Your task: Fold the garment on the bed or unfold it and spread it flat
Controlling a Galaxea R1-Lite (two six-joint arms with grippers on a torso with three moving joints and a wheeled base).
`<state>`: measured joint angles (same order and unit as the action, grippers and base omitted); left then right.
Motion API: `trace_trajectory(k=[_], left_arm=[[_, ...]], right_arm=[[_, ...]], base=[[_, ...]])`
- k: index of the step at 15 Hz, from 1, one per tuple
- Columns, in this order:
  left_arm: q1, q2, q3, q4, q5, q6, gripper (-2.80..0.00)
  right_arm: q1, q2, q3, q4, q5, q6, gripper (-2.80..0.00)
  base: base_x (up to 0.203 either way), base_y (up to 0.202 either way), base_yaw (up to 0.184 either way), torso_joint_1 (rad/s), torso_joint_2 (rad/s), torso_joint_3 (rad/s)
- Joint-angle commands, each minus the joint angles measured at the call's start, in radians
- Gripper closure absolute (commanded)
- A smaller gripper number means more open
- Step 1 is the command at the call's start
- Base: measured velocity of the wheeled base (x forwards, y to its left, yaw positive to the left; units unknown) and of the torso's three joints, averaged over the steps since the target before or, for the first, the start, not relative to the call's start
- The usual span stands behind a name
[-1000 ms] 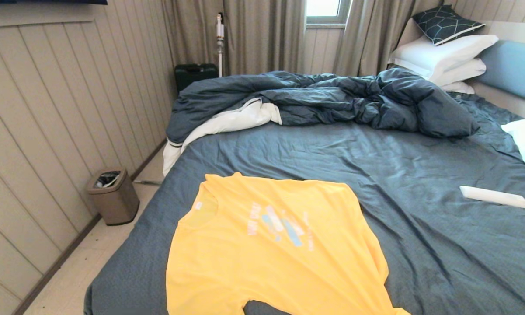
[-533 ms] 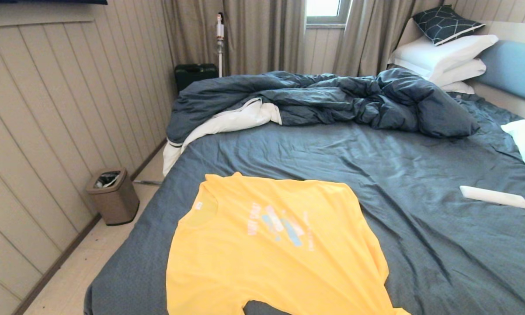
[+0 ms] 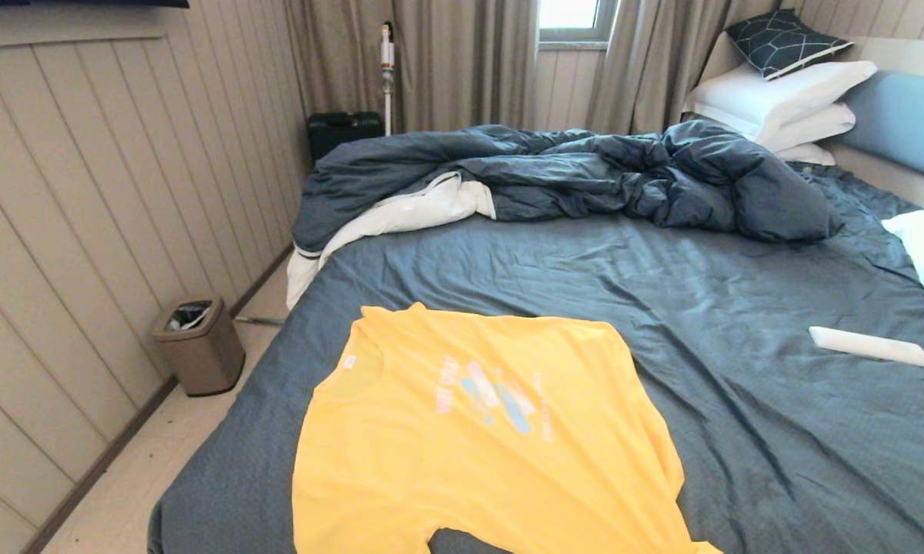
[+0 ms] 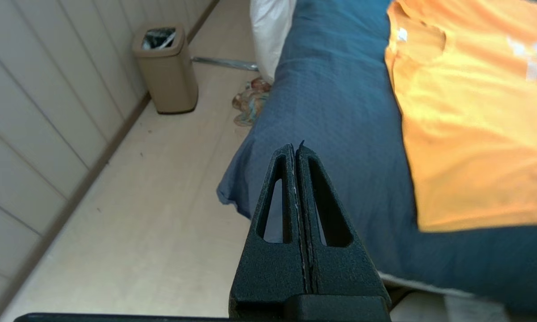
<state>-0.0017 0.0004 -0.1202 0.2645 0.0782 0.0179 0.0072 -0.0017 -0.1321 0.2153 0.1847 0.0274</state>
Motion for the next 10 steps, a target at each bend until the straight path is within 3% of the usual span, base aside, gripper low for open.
trace_trajectory(k=[1, 3, 6, 8, 10], left_arm=[[0.0, 0.003, 0.003, 0.0, -0.029, 0.063, 0.0], [0.0, 0.003, 0.04, -0.056, -0.121, 0.107, 0.0], [0.0, 0.003, 0.047, -0.071, -0.123, 0.101, 0.0], [0.0, 0.003, 0.053, -0.087, -0.122, 0.086, 0.0], [0.0, 0.003, 0.09, -0.205, -0.091, 0.035, 0.0]], right_arm=[[0.0, 0.002, 0.001, 0.0, 0.003, -0.031, 0.0], [0.0, 0.002, -0.001, 0.003, 0.009, -0.032, 0.0], [0.0, 0.002, 0.006, 0.001, -0.002, 0.031, 0.0], [0.0, 0.002, 0.073, -0.141, -0.061, -0.038, 0.0], [0.0, 0.002, 0.122, -0.323, -0.129, -0.152, 0.0]], base=[[0.0, 0.0, 0.0, 0.0, 0.0, 0.0], [0.0, 0.0, 0.0, 0.0, 0.0, 0.0], [0.0, 0.0, 0.0, 0.0, 0.0, 0.0], [0.0, 0.0, 0.0, 0.0, 0.0, 0.0], [0.0, 0.0, 0.0, 0.0, 0.0, 0.0]])
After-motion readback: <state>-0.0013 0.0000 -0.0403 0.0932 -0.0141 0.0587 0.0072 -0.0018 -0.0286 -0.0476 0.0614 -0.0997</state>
